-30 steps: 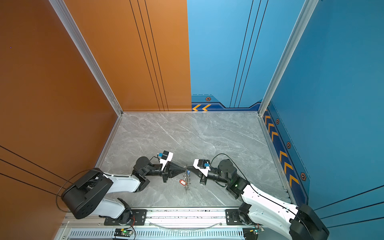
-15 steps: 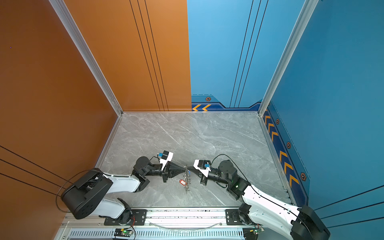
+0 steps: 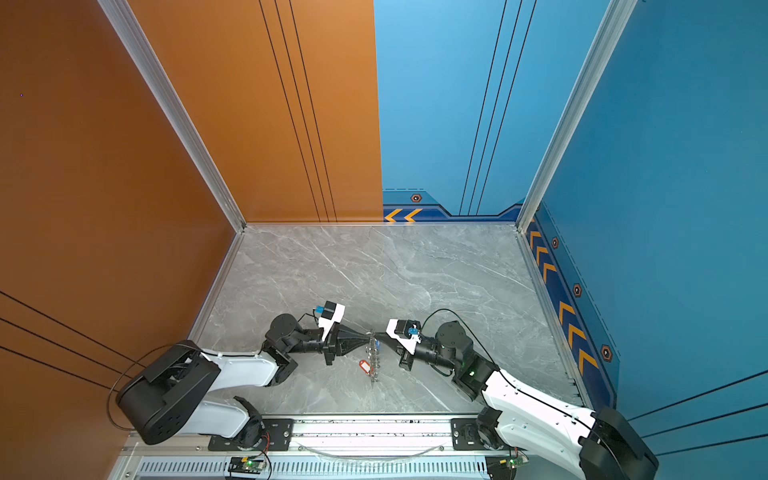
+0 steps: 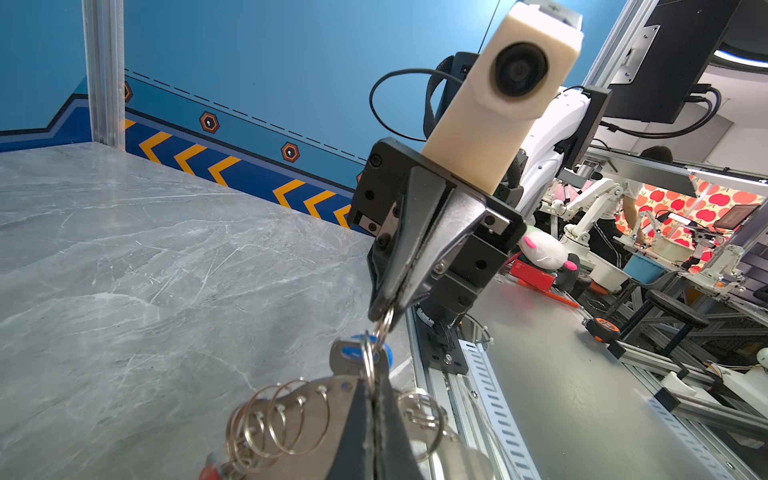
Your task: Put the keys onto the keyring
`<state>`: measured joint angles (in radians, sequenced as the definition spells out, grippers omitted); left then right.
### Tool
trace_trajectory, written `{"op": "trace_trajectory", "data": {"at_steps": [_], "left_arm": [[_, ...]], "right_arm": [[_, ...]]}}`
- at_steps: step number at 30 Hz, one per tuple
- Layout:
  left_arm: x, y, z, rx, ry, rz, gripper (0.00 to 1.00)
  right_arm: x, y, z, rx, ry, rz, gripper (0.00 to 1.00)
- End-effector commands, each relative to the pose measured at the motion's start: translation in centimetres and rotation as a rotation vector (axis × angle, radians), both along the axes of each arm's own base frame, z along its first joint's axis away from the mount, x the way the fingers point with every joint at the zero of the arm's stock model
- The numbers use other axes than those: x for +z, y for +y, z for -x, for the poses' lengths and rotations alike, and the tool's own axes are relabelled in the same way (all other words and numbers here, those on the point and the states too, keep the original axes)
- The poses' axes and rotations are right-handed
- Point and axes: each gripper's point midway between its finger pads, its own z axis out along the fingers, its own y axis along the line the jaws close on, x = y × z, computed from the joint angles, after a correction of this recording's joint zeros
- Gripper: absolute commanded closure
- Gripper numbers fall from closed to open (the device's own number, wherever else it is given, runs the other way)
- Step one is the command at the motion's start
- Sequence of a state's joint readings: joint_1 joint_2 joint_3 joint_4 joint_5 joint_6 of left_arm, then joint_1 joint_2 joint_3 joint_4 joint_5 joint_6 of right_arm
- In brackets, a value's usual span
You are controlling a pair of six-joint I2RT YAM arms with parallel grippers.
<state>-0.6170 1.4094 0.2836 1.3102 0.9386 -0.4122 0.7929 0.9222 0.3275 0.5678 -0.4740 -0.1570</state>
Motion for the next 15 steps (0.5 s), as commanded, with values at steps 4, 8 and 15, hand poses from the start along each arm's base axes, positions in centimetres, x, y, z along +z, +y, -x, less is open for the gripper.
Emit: {"op": "trace_trajectory", "data": {"at_steps": [4, 8, 15], "left_arm": [[3.2, -0.1, 1.9, -0.063, -0.142, 0.085, 1.00], [3.4, 0.0, 2.1, -0.060, -0.153, 0.091, 1.00], [3.5, 0.2, 2.2, -0.054, -0.157, 0.094, 1.00]], "right_arm": [[-3.4, 0.1, -0.4, -0.026, 0.101, 0.054, 1.00], [-3.8, 0.1, -0.8, -0.052, 0.101, 0.067, 1.00], [-4.1, -1.3, -1.5, -0.125, 0.073, 0.096, 1.00]]}}
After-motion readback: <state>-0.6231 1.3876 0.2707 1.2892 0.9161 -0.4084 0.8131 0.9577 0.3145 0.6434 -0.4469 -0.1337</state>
